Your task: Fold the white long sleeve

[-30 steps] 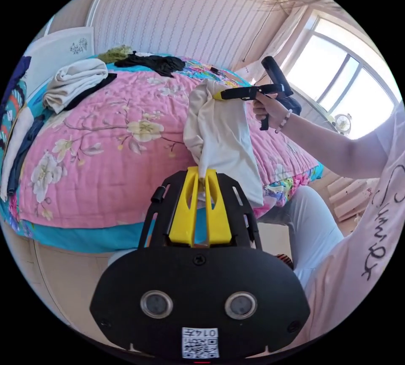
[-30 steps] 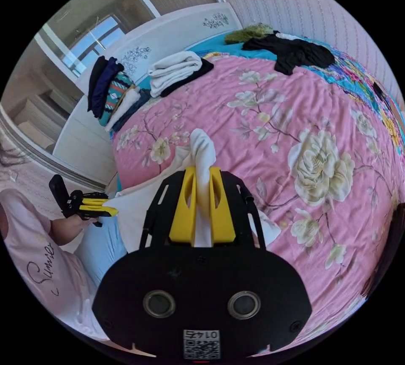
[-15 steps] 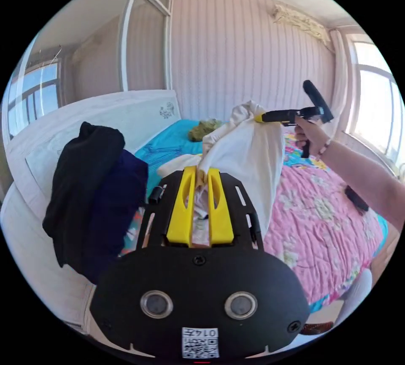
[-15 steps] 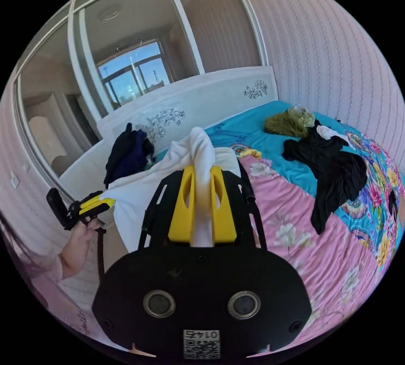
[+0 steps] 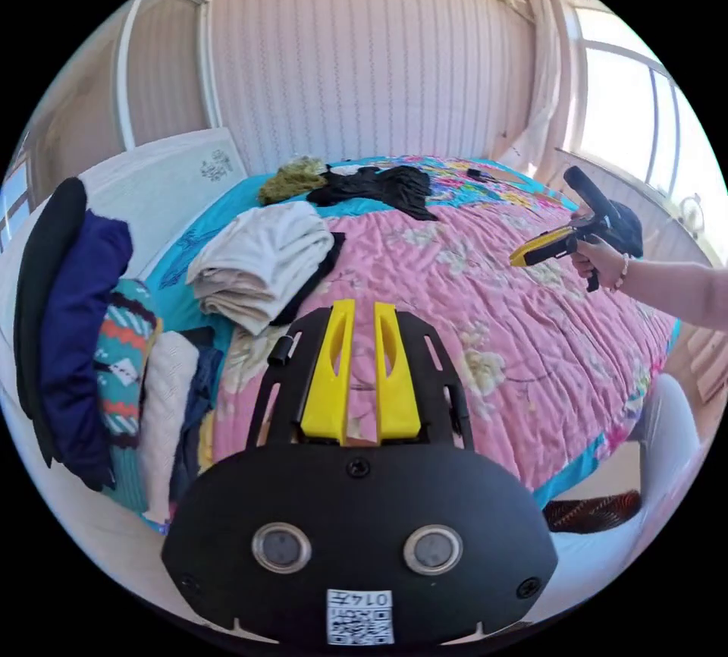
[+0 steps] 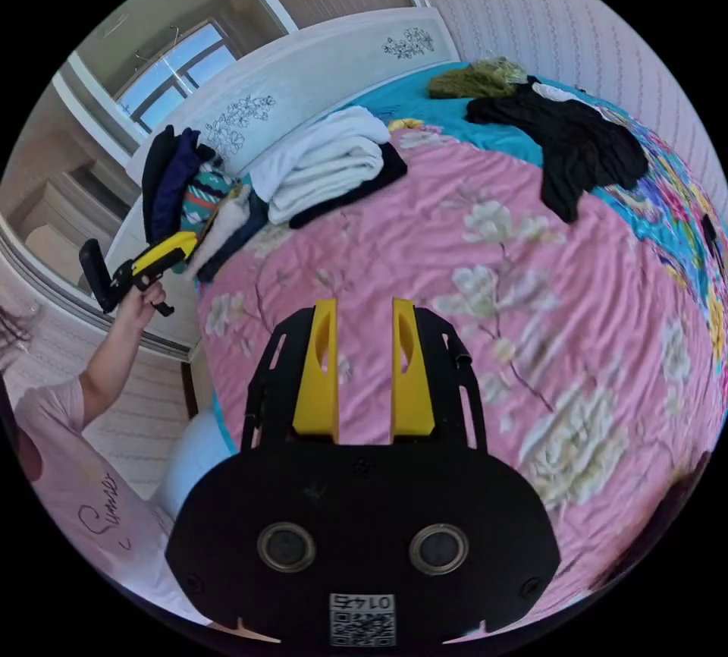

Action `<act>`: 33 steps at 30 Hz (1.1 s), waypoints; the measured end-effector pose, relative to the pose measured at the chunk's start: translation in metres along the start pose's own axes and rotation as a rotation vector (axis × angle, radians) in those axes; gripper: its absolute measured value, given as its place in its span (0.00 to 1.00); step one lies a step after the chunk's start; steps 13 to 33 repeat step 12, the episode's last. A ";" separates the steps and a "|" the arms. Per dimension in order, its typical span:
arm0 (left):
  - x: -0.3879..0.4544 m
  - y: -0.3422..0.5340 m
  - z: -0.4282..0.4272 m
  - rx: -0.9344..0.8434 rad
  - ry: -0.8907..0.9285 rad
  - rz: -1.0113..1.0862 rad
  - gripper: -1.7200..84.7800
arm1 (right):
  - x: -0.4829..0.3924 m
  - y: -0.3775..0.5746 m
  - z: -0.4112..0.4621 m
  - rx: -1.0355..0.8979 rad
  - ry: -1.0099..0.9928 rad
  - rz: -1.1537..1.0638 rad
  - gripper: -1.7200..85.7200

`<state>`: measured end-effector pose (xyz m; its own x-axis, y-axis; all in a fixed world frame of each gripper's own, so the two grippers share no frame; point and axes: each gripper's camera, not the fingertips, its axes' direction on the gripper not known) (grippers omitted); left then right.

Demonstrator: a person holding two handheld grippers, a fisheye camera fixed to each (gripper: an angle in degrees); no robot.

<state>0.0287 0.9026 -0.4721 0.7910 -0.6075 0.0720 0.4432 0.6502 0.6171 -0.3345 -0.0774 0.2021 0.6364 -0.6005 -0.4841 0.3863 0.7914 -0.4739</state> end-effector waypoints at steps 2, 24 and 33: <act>0.070 -0.010 0.016 0.044 0.094 0.107 0.07 | 0.016 0.076 -0.022 -0.024 0.124 0.046 0.13; 0.314 -0.135 0.138 0.023 0.661 0.256 0.05 | 0.101 0.357 -0.174 0.263 0.688 0.375 0.18; 0.314 -0.135 0.138 0.023 0.661 0.256 0.05 | 0.101 0.357 -0.174 0.263 0.688 0.375 0.18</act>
